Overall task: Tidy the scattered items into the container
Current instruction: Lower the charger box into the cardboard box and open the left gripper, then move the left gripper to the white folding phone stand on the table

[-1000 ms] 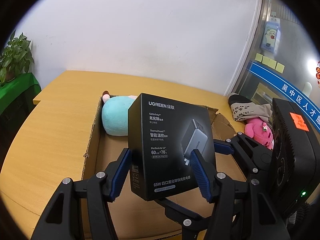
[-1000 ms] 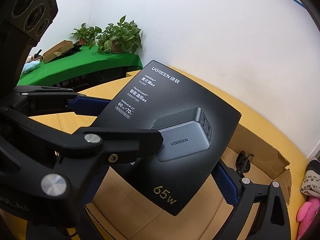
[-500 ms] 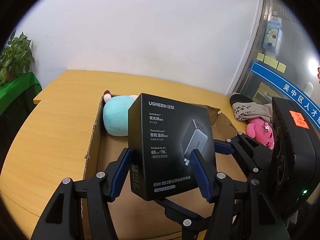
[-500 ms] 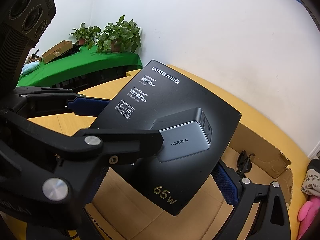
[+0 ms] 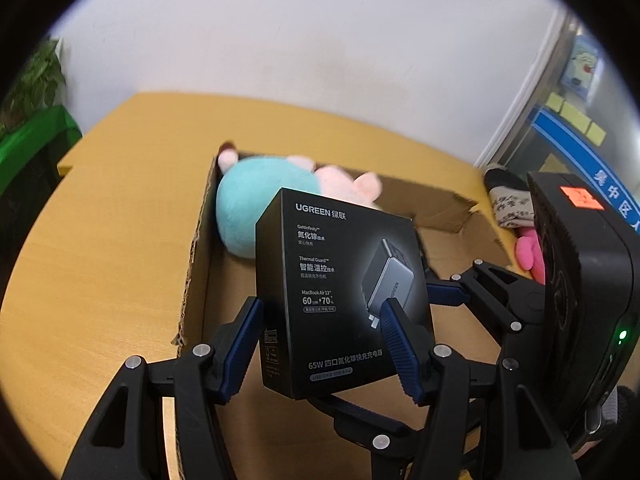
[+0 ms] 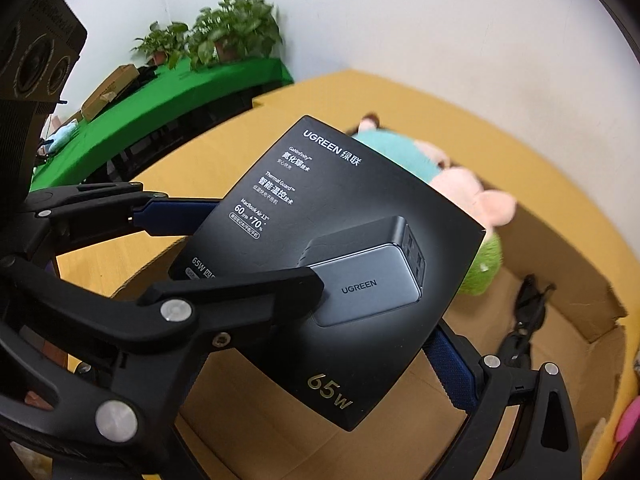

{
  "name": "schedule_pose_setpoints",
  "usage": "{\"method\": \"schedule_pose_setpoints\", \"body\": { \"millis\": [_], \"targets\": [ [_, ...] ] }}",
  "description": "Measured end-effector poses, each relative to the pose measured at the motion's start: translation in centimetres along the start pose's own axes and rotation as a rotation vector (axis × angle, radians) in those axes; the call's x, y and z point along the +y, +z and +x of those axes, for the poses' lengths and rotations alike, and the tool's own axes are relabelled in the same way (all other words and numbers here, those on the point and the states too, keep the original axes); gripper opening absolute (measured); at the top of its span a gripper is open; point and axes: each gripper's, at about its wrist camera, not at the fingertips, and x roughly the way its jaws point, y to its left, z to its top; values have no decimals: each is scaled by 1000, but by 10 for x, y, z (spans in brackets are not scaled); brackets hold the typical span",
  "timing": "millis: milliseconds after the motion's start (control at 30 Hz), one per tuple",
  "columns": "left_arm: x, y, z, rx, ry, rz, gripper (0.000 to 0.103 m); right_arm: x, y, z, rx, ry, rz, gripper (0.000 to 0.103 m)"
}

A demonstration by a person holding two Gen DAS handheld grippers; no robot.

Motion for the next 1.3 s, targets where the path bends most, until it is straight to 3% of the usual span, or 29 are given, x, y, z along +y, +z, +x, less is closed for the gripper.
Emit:
{"method": "schedule_pose_setpoints", "body": {
  "millis": [200, 300, 500, 733, 933, 967, 1033, 1100, 1300],
  "targets": [
    [15, -1, 34, 127, 52, -28, 60, -11, 3, 42, 133, 67, 18, 101],
    [15, -1, 41, 145, 101, -17, 58, -11, 3, 58, 181, 85, 23, 101],
    [17, 1, 47, 177, 137, -10, 57, -21, 1, 66, 209, 142, 91, 100],
    [22, -3, 37, 161, 130, -37, 59, -28, -2, 44, 179, 125, 118, 100],
    [9, -18, -23, -12, 135, -17, 60, -22, -19, -14, 75, 39, 123, 102],
    [3, -22, -36, -50, 141, -5, 62, -19, -23, -26, 54, 14, 122, 102],
    [-12, -33, -65, -135, 162, 31, 75, -11, -33, -51, 4, -39, 116, 102],
    [-28, -44, -93, -212, 183, 76, 79, 1, -41, -78, -49, -104, 95, 102],
    [-74, -68, -148, -318, 177, 191, 79, 39, -66, -150, -159, -202, 55, 102]
  ]
}}
